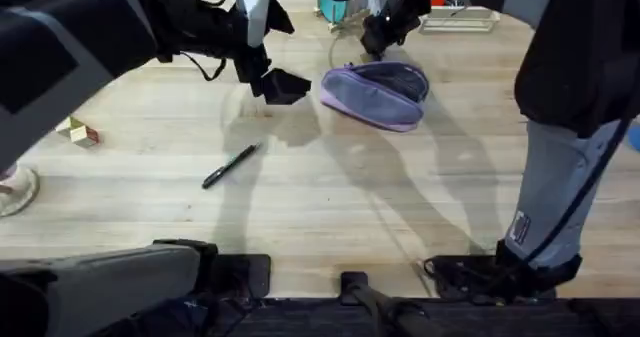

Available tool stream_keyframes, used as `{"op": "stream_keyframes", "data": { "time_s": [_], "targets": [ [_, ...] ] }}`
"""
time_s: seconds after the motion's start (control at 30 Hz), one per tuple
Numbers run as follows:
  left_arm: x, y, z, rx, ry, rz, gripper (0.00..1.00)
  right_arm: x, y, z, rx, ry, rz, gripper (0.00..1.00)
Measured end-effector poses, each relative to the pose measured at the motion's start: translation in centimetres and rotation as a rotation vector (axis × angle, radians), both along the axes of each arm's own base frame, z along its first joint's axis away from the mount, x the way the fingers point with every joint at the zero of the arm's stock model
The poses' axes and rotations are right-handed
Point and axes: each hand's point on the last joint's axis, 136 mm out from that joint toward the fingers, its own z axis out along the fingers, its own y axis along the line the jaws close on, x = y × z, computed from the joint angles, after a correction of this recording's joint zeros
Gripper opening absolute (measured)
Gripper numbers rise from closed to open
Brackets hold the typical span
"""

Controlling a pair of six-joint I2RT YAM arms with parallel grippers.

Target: Unzip the bag, pick up the pens from the table one at a time and place them inside, then zip the bag closed.

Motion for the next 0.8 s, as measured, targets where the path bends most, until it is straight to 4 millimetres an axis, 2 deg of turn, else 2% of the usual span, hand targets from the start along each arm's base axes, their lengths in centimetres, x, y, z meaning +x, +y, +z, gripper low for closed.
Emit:
{"op": "stream_keyframes", "data": {
  "time_s": [0.4, 0.57, 0.67, 0.8],
  "targets": [
    [0.0, 0.0, 0.0, 0.000, 0.000, 0.000, 0.994, 0.2, -3.6, 0.9, -0.127, -0.021, -0.046, 0.034],
    [0.0, 0.0, 0.0, 0.000, 0.000, 0.000, 0.994, -0.4, -4.0, 4.4, -0.136, -0.054, -0.023, 0.035],
    [0.0, 0.0, 0.0, 0.000, 0.000, 0.000, 0.994, -1.1, -4.2, 7.1, -0.137, -0.079, -0.005, 0.035],
    [0.0, 0.0, 0.0, 0.000, 0.000, 0.000, 0.993, -2.2, -4.5, 9.6, -0.152, -0.090, 0.035, 0.034]
  ]
}}
